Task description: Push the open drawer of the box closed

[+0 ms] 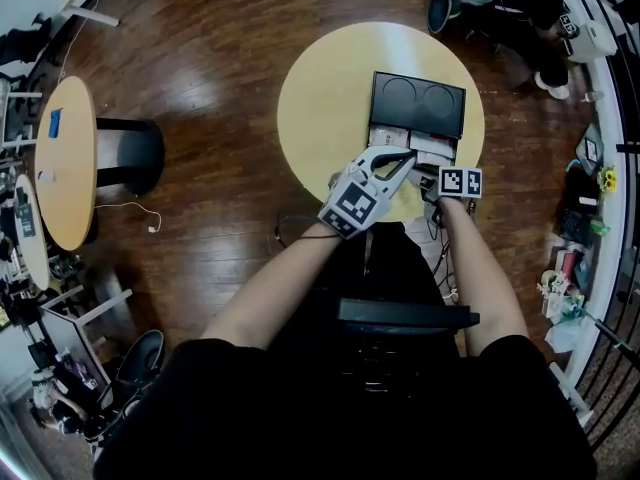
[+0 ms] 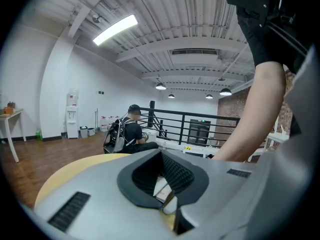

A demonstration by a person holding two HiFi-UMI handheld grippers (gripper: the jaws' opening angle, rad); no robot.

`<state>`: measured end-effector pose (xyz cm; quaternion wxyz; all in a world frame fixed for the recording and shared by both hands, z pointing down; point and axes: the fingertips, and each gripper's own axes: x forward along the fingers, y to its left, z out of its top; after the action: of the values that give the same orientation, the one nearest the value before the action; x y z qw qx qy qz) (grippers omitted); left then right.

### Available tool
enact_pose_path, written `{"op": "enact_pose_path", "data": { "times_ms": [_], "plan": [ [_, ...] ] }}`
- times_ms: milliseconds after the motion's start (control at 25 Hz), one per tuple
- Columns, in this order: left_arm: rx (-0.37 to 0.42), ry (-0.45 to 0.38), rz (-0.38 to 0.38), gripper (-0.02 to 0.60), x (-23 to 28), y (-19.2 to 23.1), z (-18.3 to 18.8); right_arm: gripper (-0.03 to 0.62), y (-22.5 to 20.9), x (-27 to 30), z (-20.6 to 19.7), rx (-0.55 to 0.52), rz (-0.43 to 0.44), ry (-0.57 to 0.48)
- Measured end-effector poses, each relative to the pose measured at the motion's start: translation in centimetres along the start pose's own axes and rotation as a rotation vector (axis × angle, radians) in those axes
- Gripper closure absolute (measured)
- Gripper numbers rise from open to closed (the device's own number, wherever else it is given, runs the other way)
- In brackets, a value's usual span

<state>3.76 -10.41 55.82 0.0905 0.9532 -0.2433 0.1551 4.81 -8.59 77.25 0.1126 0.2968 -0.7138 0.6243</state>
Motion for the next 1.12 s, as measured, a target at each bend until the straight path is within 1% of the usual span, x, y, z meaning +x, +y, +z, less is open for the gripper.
{"op": "enact_pose_path", "data": {
  "times_ms": [120,240,280,440,560,640,1120],
  "plan": [
    [0.003,0.0,0.005,0.549,0.5,0.2,0.1,0.434,-0.4,0.4,0.5,0.001,-0.004,0.009],
    [0.006,-0.001,0.006,0.549,0.4,0.6,0.3,0.433,-0.6,0.9,0.4,-0.009,-0.033,0.027],
    [0.005,-0.001,0.006,0.549,0.3,0.8,0.4,0.461,-0.8,1.0,0.4,-0.013,-0.046,0.031],
    [-0.002,0.0,0.008,0.549,0.8,1.3,0.5,0.467,-1.3,1.1,0.8,-0.019,-0.053,0.038],
    [-0.002,0.003,0.009,0.549,1.1,1.4,0.5,0.513,-1.4,1.1,0.9,-0.032,-0.047,0.045],
    [0.001,0.006,0.01,0.549,1.1,1.6,0.4,0.522,-1.3,1.2,0.9,-0.038,-0.044,0.049],
    [-0.011,0.014,0.023,0.549,1.2,2.4,0.6,0.523,0.0,0.7,2.6,-0.04,-0.034,0.026]
  ]
}}
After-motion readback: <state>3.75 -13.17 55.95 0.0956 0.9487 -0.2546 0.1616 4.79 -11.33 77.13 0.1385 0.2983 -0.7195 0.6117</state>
